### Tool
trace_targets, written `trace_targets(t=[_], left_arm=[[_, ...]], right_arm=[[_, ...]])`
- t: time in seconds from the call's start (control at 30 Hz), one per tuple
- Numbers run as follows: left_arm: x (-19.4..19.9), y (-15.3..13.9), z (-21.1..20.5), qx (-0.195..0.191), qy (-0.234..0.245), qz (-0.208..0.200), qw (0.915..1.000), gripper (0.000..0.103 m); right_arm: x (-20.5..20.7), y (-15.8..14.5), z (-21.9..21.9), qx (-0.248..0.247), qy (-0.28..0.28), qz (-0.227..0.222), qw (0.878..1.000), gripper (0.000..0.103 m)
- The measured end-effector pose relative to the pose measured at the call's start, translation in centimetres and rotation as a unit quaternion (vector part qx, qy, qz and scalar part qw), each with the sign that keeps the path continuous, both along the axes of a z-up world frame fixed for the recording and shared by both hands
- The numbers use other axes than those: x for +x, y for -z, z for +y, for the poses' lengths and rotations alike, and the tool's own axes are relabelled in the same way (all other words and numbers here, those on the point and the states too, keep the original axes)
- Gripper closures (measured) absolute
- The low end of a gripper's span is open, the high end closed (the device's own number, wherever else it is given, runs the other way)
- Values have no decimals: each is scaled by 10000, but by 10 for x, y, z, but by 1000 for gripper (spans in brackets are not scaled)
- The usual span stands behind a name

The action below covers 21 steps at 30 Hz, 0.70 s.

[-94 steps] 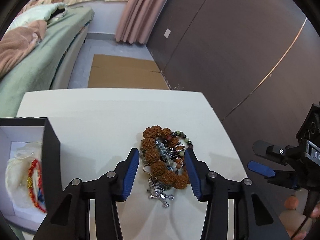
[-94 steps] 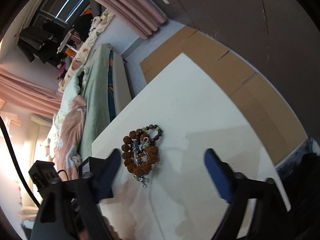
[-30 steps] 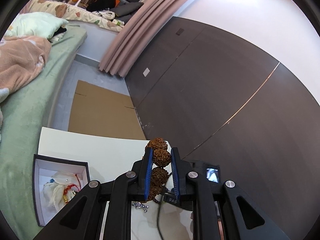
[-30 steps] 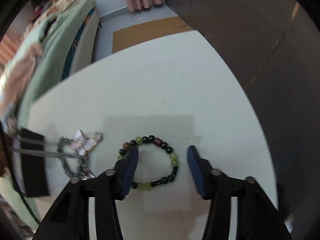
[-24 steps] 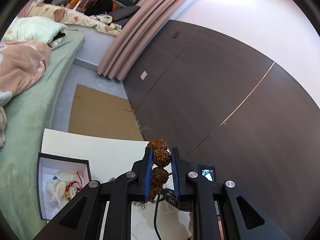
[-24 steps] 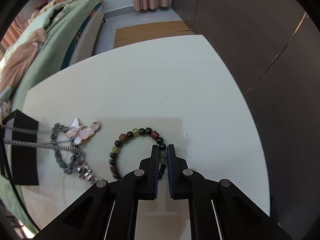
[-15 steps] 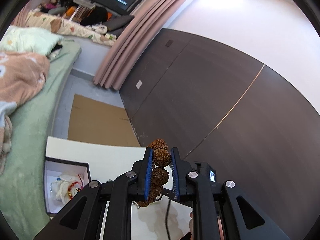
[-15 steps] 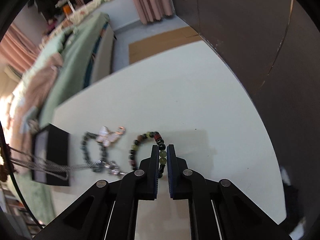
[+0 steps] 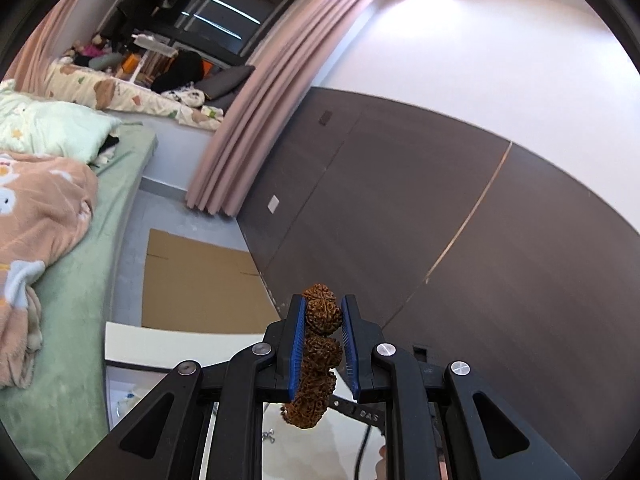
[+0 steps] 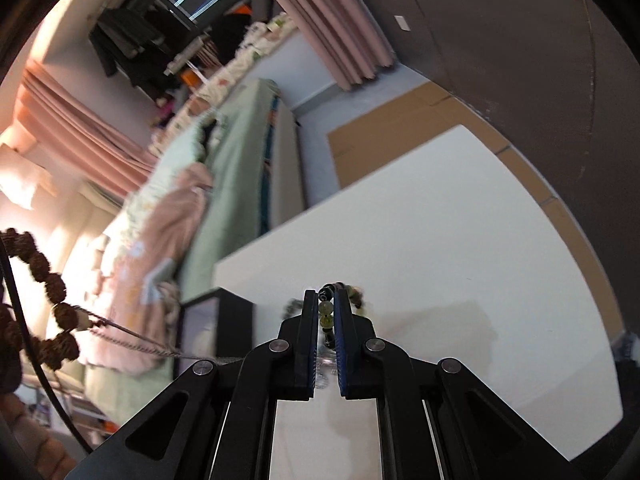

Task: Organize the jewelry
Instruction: 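Carry the brown bracelet over the black box while the right gripper lifts the dark bracelet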

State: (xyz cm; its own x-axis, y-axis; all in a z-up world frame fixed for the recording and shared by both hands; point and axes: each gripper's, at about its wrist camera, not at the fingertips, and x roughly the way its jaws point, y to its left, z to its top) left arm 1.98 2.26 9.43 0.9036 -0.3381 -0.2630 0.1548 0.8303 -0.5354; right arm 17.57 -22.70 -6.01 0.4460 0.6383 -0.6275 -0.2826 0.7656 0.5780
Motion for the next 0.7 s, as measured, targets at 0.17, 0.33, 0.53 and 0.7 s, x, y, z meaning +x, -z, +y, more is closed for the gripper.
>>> trace_targets(t=[0.17,0.33,0.53,0.7], left_arm=[[-3,0,18,-70,-241,-34,9997,85],[-9,-3,36,-243,-416,-136,9987,85],[-27,-26,50,-255,-545,-447,9972,85],[-43,-40,59,-180,-739,-669,9949,85]], right_arm=[[-1,-8,7,433,-113,-147,9989,94],[-5,-11,15,629,-149,-237,9976,94],[-6,-10,22,712,-228,-273,9968,94],[-10,-16,30,973,-334,-409,9939,94]])
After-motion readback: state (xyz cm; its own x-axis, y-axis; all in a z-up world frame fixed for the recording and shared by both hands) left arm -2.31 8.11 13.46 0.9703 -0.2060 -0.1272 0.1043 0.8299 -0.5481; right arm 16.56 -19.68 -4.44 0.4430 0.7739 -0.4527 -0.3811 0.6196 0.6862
